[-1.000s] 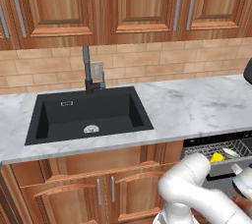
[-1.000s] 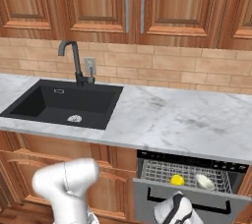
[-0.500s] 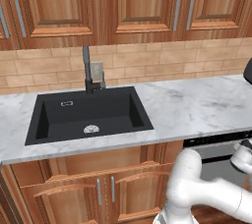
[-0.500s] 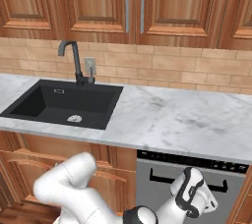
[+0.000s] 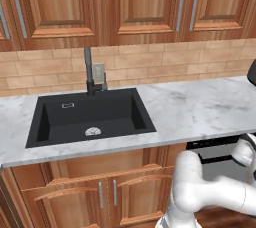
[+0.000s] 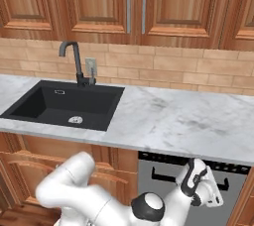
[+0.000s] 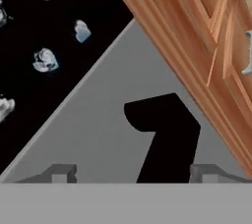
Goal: Pick up the cup and bowl from the counter, place them in the dishwasher, and close the dishwasher door.
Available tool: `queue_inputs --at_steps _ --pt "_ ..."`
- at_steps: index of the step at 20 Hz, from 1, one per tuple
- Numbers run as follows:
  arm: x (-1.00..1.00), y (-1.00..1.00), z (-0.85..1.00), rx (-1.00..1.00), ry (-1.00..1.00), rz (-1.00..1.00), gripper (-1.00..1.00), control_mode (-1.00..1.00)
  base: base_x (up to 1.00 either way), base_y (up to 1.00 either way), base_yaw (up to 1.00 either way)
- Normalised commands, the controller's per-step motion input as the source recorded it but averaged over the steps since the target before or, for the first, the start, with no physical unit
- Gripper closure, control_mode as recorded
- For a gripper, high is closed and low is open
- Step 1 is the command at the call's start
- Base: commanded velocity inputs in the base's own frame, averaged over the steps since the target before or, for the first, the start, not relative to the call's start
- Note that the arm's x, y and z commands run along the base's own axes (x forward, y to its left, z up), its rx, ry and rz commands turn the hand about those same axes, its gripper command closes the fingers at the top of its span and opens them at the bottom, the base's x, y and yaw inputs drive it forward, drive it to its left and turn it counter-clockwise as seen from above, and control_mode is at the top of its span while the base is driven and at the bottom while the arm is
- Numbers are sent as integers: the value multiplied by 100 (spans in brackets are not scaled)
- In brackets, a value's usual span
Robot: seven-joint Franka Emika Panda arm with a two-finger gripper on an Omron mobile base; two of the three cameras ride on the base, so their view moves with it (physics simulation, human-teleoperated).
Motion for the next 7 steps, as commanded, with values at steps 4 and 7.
queue_inputs --at_steps 4,7 --pt "79 -22 -100 -12 -8 -11 -100 -100 0 0 0" --pt "94 -20 -100 -14 -6 -10 -100 -100 0 0 0"
